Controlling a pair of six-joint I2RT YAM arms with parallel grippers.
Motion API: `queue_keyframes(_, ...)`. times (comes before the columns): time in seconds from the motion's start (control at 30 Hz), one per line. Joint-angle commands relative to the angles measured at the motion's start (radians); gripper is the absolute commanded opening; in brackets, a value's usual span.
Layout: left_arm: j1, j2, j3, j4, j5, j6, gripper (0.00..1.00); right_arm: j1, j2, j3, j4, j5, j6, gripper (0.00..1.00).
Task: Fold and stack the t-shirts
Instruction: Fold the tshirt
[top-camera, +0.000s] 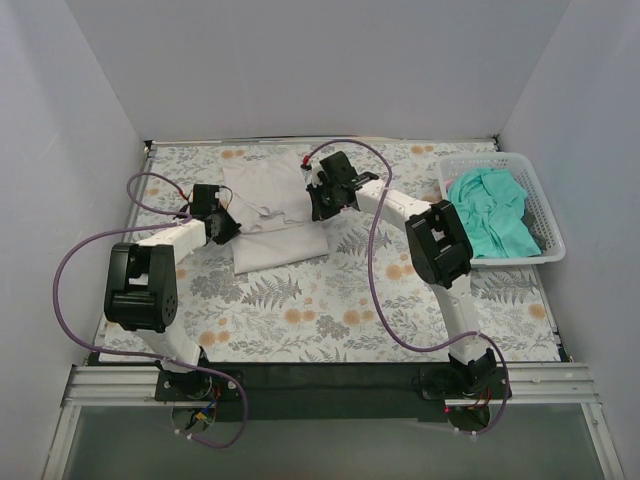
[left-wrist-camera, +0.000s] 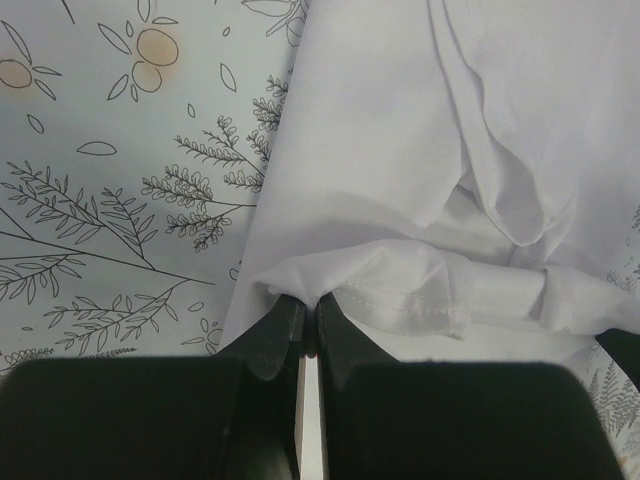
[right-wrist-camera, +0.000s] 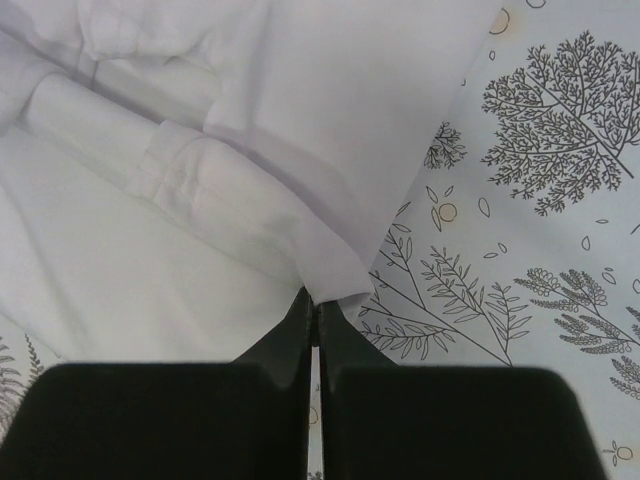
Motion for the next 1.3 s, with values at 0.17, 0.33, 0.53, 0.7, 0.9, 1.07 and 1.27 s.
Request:
queue_keyframes(0.17, 0.009, -0.002, -0.007, 0.035, -0.041, 0.014, 0.06, -0.005, 0.009, 0.011, 0.072, 0.044, -0.027, 0.07)
queue_keyframes(0.33, 0.009, -0.049, -0.015, 0.030, -0.027, 0.009, 0.42, -0.005, -0.037, -0.003, 0.072, 0.042, -0.036, 0.36)
queue_keyframes(0.53, 0.005, -0.225, -0.028, -0.008, -0.031, 0.012, 0.75, 0.009, -0.142, -0.051, 0.077, 0.027, -0.051, 0.44)
queue_keyframes(0.7, -0.021, -0.307, -0.065, -0.053, 0.008, 0.000, 0.67, 0.032, -0.163, -0.075, 0.084, -0.031, -0.057, 0.36)
queue_keyframes(0.9, -0.050, -0.244, -0.098, -0.051, 0.062, -0.014, 0.46, 0.052, -0.100, -0.051, 0.086, -0.091, -0.053, 0.19)
queue_keyframes(1.07, -0.077, -0.158, -0.079, -0.045, 0.064, -0.009, 0.40, 0.057, -0.034, -0.014, 0.086, -0.132, -0.059, 0.14)
queue_keyframes(1.27, -0.119, -0.118, -0.087, -0.043, 0.056, -0.006, 0.38, 0.057, 0.036, 0.021, 0.084, -0.162, -0.057, 0.13)
